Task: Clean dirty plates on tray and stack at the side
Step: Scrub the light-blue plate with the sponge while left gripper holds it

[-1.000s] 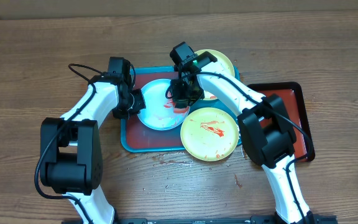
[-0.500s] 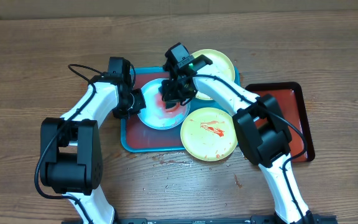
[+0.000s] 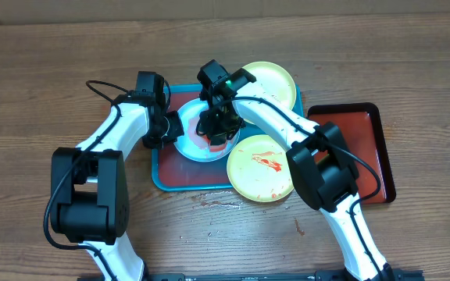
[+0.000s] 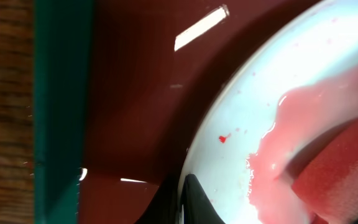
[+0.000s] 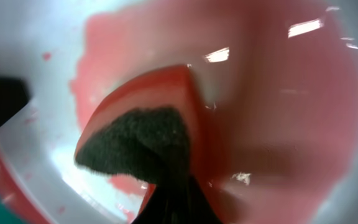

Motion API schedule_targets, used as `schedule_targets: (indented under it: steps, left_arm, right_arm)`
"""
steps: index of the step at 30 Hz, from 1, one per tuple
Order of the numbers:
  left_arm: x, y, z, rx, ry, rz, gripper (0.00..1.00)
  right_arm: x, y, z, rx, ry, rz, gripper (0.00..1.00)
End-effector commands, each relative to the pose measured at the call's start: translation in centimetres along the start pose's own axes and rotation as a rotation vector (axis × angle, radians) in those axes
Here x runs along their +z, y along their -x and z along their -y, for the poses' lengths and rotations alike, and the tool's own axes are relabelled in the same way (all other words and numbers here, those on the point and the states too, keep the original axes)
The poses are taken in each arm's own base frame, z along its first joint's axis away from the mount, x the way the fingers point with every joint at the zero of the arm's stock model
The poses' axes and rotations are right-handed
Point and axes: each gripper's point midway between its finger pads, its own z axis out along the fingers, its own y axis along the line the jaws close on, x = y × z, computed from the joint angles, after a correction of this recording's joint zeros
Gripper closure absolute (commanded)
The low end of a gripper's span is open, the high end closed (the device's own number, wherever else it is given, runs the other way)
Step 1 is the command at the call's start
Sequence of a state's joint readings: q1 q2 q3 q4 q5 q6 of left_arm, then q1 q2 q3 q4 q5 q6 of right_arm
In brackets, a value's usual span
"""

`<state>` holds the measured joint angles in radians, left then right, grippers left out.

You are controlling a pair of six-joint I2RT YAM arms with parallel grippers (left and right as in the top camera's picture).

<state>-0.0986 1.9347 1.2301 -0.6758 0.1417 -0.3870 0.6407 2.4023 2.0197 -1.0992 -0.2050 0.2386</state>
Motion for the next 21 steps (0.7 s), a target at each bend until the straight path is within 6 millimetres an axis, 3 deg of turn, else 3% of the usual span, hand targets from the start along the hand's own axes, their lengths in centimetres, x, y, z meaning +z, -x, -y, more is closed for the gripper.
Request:
schedule_targets:
  steps: [1, 5, 8, 11, 15, 21]
  left_arm:
    - [1.3, -1.3, -0.7, -0.012, 0.027, -0.041, 0.96]
    - [1.3, -1.3, -0.7, -0.012, 0.028, -0.042, 0.96]
    - [1.3, -1.3, -0.7, -0.012, 0.027, -0.043, 0.96]
    - [1.3, -1.3, -0.7, -0.012, 0.027, -0.042, 0.96]
    - [1.3, -1.3, -0.7, -0.011, 0.027, -0.042, 0.96]
    - [1.3, -1.4, -0.8, 0.004, 0.029, -0.047, 0.96]
  right_arm:
    - [-0.3, 1.8, 3.7, 0.052, -0.192, 0.085, 0.96]
    - [-0.3, 3.2, 2.9, 0.043, -0.157, 0.137, 0.96]
    - [0.1, 3.8, 0.6, 0.005, -0.026, 0.146, 0.96]
    - [1.3, 3.3, -2.1, -0.024, 0.122, 0.105, 0.96]
    - [1.4, 1.9, -4.2, -0.127, 0.248, 0.048, 0.96]
    - [0.7, 1.0, -4.6, -0.173, 0.273, 0.006, 0.96]
